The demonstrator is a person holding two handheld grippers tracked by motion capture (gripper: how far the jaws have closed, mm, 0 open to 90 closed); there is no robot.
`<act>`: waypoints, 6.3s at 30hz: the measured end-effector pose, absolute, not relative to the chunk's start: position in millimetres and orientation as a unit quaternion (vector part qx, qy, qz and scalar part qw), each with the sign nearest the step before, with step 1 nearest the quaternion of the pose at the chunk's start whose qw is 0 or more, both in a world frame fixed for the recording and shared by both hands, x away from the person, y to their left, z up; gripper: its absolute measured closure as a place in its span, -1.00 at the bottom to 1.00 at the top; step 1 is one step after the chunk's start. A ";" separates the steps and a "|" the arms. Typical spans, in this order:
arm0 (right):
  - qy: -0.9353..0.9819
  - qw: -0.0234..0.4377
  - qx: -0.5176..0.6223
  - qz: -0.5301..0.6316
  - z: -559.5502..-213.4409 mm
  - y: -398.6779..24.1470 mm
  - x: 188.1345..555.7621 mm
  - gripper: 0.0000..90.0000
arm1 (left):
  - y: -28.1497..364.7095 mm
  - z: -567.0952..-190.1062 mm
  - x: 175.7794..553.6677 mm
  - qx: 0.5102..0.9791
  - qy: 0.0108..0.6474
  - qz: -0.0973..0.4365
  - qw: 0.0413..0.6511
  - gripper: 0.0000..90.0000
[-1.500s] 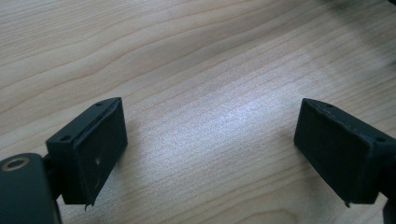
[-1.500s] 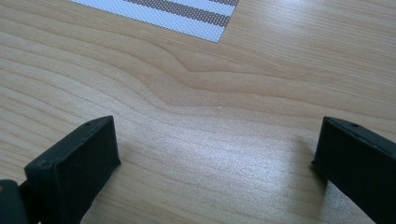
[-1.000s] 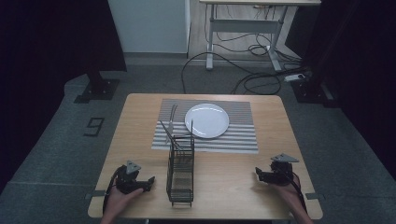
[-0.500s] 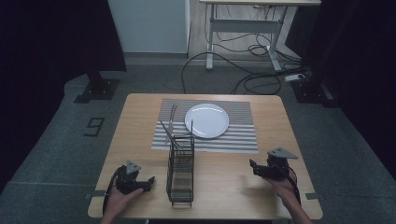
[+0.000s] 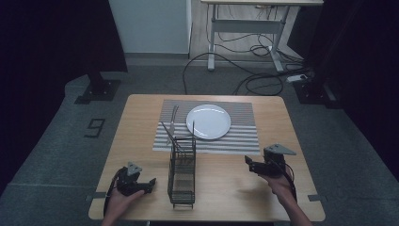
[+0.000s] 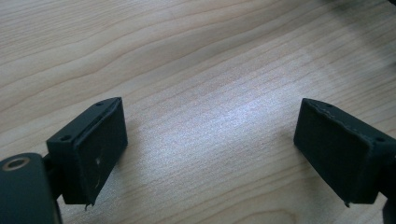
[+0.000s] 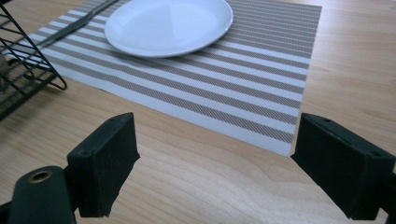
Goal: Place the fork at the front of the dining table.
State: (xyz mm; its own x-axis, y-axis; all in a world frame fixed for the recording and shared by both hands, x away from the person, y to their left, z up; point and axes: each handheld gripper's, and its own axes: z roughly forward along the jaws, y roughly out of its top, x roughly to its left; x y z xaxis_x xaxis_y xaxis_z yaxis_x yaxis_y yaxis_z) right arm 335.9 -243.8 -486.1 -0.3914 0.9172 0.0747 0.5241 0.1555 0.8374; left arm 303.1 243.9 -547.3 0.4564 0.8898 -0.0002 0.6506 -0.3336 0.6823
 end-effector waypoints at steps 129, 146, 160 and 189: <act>0.765 0.170 0.359 0.507 -421.1 -50.1 380.1 0.90 | 244.7 -547.1 303.5 0.797 0.481 0.189 0.313 -0.79; 0.750 0.188 0.350 0.529 -397.8 -67.7 370.1 0.91 | 244.7 -547.0 303.4 0.797 0.481 0.188 0.313 -0.79; 0.742 0.202 0.350 0.534 -395.0 -60.6 374.2 0.91 | 244.7 -547.0 303.4 0.797 0.481 0.188 0.313 -0.79; 0.673 0.254 0.358 0.596 -344.2 -125.6 356.4 0.91 | 244.6 -547.1 303.5 0.796 0.481 0.189 0.313 -0.79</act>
